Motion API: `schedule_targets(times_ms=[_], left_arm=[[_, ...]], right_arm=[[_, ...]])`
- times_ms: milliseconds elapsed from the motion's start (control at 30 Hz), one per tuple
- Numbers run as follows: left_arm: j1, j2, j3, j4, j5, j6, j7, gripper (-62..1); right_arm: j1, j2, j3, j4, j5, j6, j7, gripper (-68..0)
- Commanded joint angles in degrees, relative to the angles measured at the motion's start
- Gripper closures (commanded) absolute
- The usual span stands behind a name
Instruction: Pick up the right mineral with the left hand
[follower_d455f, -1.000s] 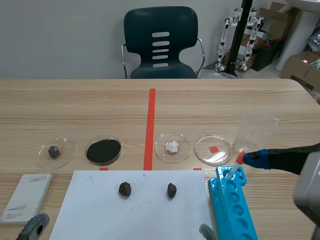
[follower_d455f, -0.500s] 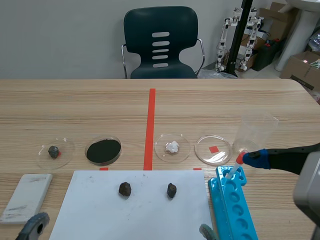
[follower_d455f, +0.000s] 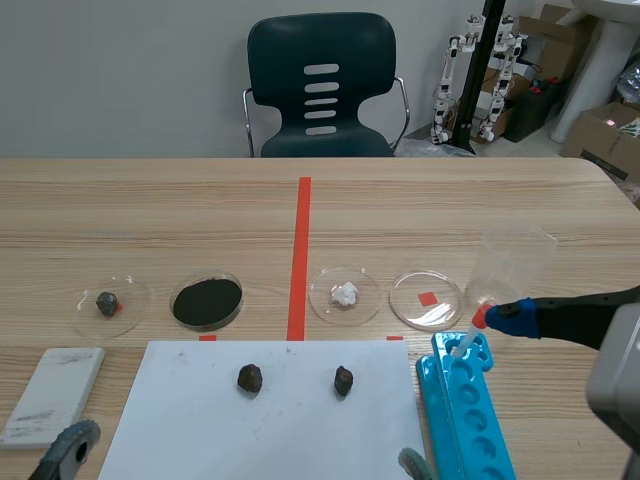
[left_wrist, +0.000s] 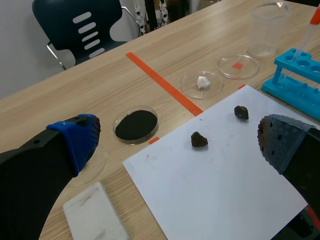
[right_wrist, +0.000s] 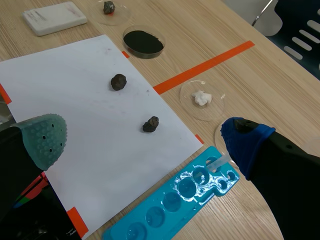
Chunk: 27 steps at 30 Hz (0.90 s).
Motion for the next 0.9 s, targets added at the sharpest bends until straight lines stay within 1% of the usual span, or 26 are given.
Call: schedule_targets(times_ms=[0,300,333,367,400,467,567,633,733,800,867], left_arm=[[-0.3,0.0,-0.2,1.1,-0.7,0.1,-0.1,-62.3],[-1.0,0.0,-0.1,1.2,-0.8,0.1,1.4,-62.3],[-1.4,-0.1,-0.1,1.2,-1.0,0.1,2.3,-62.3],[-2.2,-0.1,-0.1,1.2,-2.0,0.1,3.9,-62.3],[-3.2,-0.2,0.0,1.2,-3.7,0.0,6.2,-62.3],[-5.9,-0.6,0.4,1.1,-7.8,-1.0,13.3,-62.3],[-10.8,-0.7,1.5,1.0,-11.2,-3.7,23.9,-62.3],[-13.4,-0.7,2.8,1.0,-14.0,-3.8,29.4,-62.3],[-17.8,-0.7,5.8,1.0,-14.4,-3.6,35.9,-62.3],[-20.7,-0.7,8.2,1.0,-14.4,-1.9,39.9,-62.3],[-23.5,-0.7,10.6,1.0,-16.1,0.8,44.7,-62.3]], right_arm=[[-0.2,0.1,0.2,0.3,0.6,-0.2,0.9,-65.3],[-0.2,0.1,0.2,0.3,0.6,-0.2,0.9,-65.3],[-0.2,0.1,0.2,0.3,0.6,-0.2,0.9,-65.3],[-0.2,0.1,0.2,0.3,0.6,-0.2,0.9,-65.3],[-0.2,0.1,0.2,0.3,0.6,-0.2,0.9,-65.3],[-0.2,0.2,0.2,0.3,0.6,-0.2,0.9,-65.3],[-0.2,0.1,0.2,0.3,0.6,-0.2,0.9,-65.3],[-0.2,0.1,0.2,0.3,0.6,-0.2,0.9,-65.3],[-0.2,0.1,0.2,0.3,0.6,-0.2,0.9,-65.3],[-0.2,0.1,0.2,0.3,0.6,-0.2,0.9,-65.3],[-0.2,0.1,0.2,0.3,0.6,-0.2,0.9,-65.3]])
